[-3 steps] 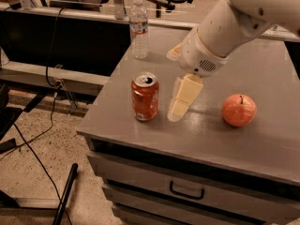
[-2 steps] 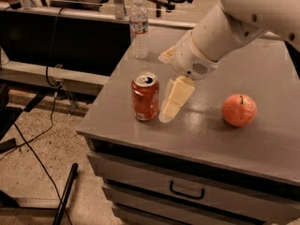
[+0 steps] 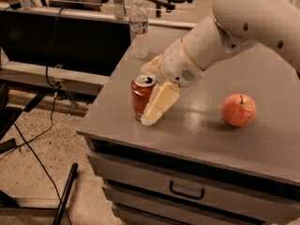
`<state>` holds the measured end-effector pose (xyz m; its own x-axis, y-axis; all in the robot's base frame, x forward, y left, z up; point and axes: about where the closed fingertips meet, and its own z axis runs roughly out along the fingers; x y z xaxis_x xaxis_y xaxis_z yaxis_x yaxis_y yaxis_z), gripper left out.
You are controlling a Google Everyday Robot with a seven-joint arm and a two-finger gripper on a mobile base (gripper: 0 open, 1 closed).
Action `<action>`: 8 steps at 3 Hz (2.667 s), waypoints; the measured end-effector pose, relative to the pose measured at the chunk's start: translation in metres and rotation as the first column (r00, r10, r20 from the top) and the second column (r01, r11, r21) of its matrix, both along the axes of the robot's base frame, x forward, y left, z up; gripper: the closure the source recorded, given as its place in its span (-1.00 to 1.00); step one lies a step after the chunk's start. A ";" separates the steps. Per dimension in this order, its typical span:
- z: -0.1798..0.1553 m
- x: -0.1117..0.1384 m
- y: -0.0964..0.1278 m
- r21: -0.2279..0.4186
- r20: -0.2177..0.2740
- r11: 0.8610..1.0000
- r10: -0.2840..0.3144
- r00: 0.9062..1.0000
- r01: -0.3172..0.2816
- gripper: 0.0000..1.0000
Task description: Move coke can near water bottle
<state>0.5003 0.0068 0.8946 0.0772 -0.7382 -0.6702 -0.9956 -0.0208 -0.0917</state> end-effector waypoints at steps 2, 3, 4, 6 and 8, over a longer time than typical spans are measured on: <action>-0.004 0.003 0.023 0.045 -0.055 0.999 0.028 0.998 -0.025 0.40; 0.005 0.031 0.012 0.012 -0.032 0.999 -0.031 0.999 0.031 0.87; 0.032 0.081 -0.006 -0.013 0.063 0.993 -0.114 0.992 0.115 1.00; 0.056 0.153 -0.037 -0.026 0.191 0.964 -0.256 0.948 0.265 1.00; 0.037 0.229 -0.064 0.096 0.152 0.876 -0.482 0.863 0.472 1.00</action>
Offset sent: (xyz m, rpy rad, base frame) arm 0.0164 0.0234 -0.0103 0.0277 0.0935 -0.0100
